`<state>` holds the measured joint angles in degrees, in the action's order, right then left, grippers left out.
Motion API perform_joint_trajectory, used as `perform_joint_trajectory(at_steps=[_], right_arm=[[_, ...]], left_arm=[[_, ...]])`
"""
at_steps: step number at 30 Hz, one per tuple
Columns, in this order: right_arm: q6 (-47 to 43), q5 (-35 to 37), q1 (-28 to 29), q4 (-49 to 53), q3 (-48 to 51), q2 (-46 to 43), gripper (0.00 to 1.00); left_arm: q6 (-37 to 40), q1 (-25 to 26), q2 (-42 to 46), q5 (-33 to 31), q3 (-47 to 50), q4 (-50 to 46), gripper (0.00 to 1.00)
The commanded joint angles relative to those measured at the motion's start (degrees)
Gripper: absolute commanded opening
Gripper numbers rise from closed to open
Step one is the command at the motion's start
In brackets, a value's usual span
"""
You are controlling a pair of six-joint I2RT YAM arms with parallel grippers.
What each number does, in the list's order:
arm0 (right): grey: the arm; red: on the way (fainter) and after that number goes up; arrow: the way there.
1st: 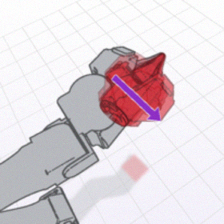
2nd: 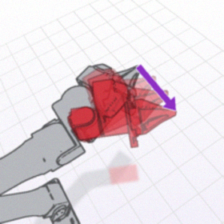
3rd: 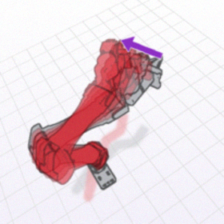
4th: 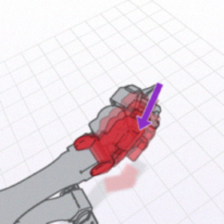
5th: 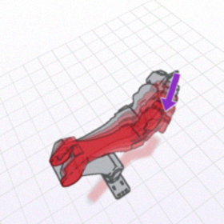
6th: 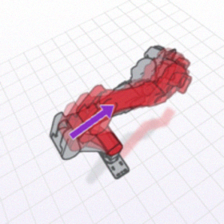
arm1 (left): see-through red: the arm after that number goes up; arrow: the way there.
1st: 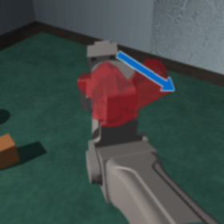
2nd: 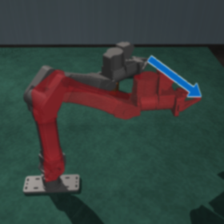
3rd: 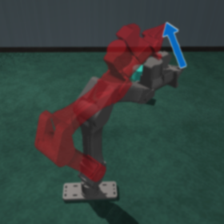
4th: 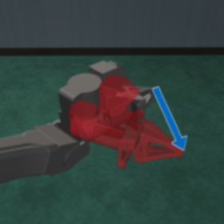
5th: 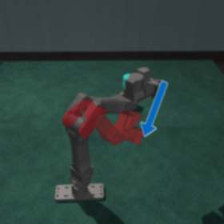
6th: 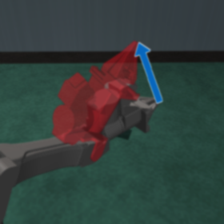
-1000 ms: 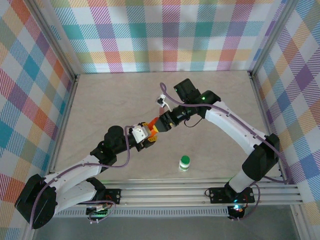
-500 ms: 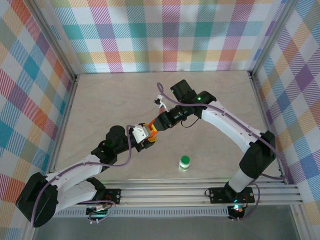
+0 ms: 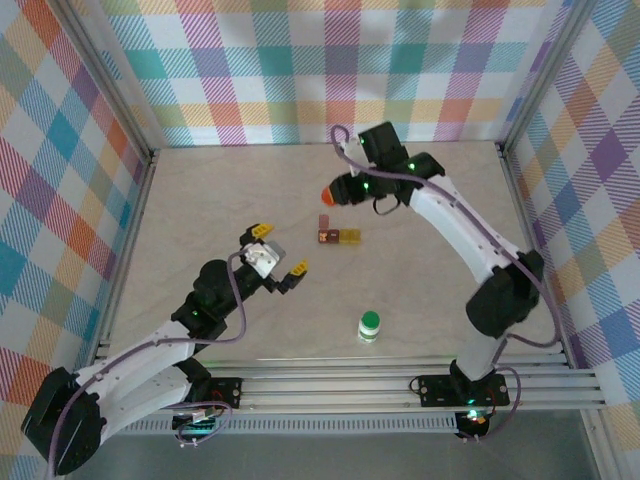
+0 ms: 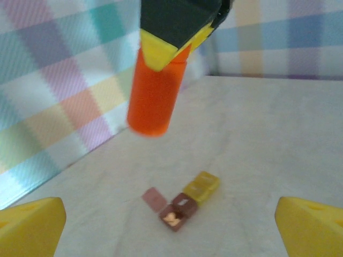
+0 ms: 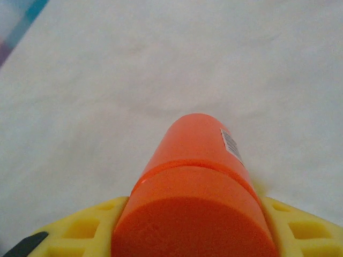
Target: Sort the pills into containers
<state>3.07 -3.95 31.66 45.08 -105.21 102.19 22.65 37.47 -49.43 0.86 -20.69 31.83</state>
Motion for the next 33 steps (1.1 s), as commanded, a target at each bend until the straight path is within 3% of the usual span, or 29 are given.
perform_joint_trajectory(at_steps=[1,4,7,11,17,33], right_arm=[[-4.2,11.3,-1.9,2.3,-9.5,10.0,0.33],[-5.4,10.4,-3.3,6.2,-20.8,18.7,0.33],[-7.2,10.0,-3.4,10.0,-31.2,26.1,0.35],[-10.3,10.5,-3.6,8.2,-32.4,29.6,0.38],[-11.5,9.7,-3.6,6.7,-32.0,33.1,0.41],[-11.3,10.0,-3.7,2.7,-32.0,38.4,0.54]], left_arm=[[-6.3,0.3,4.6,-18.0,1.9,3.5,1.00],[-11.2,-0.5,8.6,-24.7,2.9,1.3,1.00],[-17.3,-2.2,11.6,-26.8,4.2,0.9,1.00],[-27.6,-4.6,13.0,-31.1,3.6,-2.9,1.00],[-43.0,-8.1,10.1,-40.4,-1.9,-17.1,1.00],[-43.3,-8.8,8.7,-37.6,-1.6,-16.3,1.00]])
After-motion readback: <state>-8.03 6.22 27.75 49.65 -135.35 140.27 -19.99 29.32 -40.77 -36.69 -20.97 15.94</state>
